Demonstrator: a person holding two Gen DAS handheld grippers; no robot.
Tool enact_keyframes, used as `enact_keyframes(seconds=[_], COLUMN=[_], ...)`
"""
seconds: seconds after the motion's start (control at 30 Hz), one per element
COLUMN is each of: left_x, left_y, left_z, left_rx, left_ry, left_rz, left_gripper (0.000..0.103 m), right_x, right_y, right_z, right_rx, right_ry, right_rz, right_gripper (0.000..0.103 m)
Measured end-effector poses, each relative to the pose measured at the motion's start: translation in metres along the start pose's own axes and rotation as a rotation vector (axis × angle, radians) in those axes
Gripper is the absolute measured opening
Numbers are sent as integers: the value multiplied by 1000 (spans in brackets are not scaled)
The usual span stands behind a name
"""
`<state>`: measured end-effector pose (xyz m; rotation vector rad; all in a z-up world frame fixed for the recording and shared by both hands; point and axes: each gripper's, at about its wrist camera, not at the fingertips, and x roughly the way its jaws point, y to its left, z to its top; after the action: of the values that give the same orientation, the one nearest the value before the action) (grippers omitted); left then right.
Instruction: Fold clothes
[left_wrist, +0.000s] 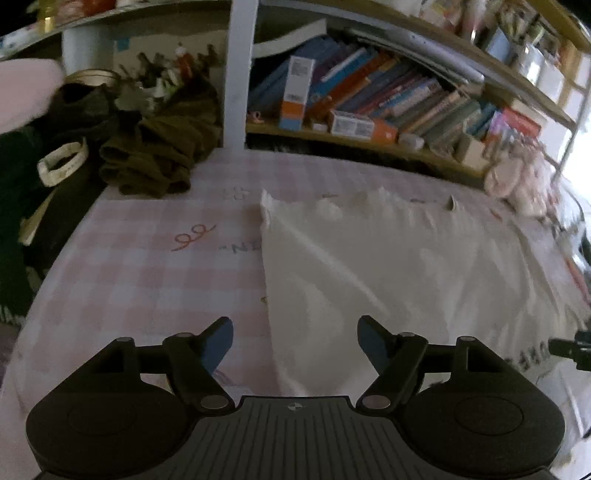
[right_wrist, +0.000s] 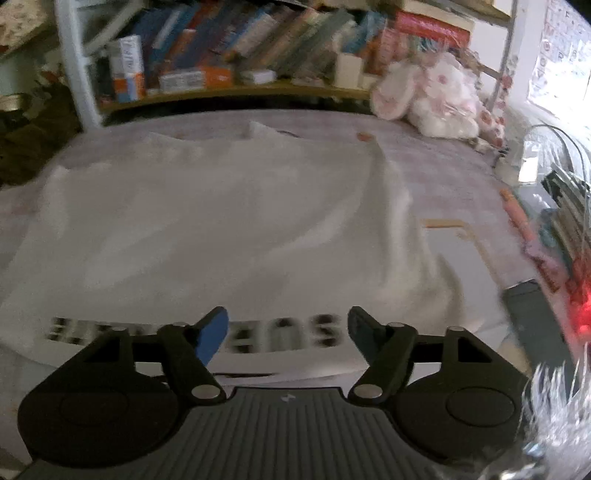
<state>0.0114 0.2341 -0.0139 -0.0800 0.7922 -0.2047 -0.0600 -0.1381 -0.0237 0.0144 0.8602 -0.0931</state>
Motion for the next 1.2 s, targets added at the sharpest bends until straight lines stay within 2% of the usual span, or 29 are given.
enact_keyframes(seconds=[0.2, 0.33, 0.43, 0.53, 0.67, 0.9, 1.07, 1.2], left_x=[7, 4, 6, 16, 24, 32, 39, 45], left_y=[29, 40, 48, 58, 75, 93, 106, 106], left_z=[2, 3, 3, 1, -1, -4, -7, -7], left_rx=[29, 56, 43, -20, -140, -280, -385, -412], left_ry=[28, 45, 69, 135, 183, 212, 233, 254], left_rz=[-121, -157, -180, -207, -300, -372, -410, -440], left_gripper=[76, 84, 86, 86, 86, 86, 86, 86], right_x=[-17, -25, -29, -30, -29, -23, -21, -16], right_y=[67, 103, 125, 147, 179, 211, 235, 249], right_z=[0, 2, 3, 4, 7, 8, 2, -3], right_rx=[-4, -14, -61, -129, -236, -324, -440, -493], right_ry=[-45, -47, -42, -30, -14, 22, 52, 87], right_rz=[-24, -25, -19, 16, 80, 130, 201, 240], right_gripper=[75, 75, 76, 76, 76, 75, 73, 67])
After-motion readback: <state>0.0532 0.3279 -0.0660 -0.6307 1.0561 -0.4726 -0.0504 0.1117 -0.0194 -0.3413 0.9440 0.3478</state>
